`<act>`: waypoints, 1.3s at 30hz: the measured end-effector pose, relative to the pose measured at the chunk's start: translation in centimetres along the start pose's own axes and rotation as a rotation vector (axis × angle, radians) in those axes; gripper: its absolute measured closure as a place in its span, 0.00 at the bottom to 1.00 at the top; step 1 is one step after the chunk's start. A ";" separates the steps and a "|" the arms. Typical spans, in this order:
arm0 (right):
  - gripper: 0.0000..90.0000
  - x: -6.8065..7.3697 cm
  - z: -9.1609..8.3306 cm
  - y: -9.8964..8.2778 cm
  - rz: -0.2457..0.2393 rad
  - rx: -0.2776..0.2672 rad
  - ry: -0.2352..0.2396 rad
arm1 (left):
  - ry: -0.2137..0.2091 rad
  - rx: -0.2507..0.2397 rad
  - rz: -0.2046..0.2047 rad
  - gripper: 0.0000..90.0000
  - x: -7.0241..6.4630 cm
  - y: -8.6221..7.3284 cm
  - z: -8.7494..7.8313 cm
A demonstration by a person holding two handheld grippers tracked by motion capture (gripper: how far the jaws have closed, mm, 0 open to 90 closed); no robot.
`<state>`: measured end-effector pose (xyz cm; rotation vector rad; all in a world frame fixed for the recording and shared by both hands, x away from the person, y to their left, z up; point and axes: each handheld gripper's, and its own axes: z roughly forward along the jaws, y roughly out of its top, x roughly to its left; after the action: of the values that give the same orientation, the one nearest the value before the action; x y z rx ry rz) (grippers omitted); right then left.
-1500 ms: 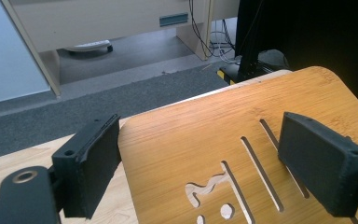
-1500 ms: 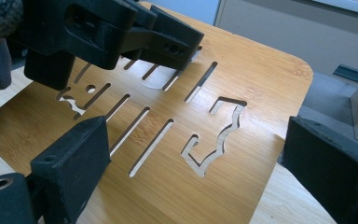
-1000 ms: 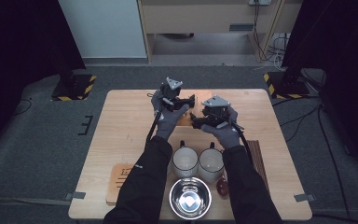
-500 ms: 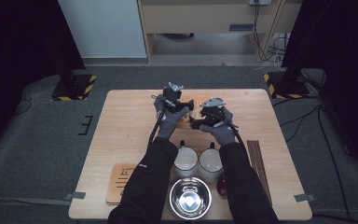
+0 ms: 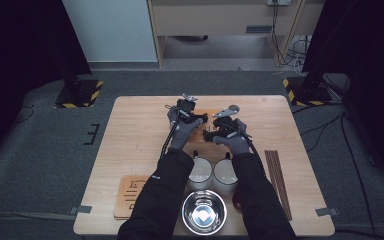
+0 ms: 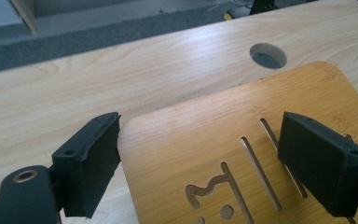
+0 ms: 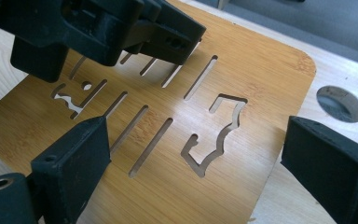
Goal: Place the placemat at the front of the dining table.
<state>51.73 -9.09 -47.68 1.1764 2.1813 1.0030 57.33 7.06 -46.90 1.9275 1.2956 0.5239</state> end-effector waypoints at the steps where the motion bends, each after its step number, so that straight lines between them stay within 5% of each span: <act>1: 0.09 0.1 0.2 -0.1 0.007 0.010 0.002 | 0.001 0.005 -0.008 0.15 0.1 -0.1 0.1; 16: 0.09 0.0 1.9 -1.0 0.025 0.065 0.028 | 0.048 0.056 0.026 0.15 -0.2 -0.8 1.3; 39: 0.09 -0.4 3.2 -2.1 0.035 0.178 0.048 | 0.029 0.141 0.015 0.14 -0.6 -2.2 3.1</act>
<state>53.01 -8.98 -51.31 1.2856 2.3350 0.8733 57.86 5.89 -50.50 2.0536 1.3694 0.4801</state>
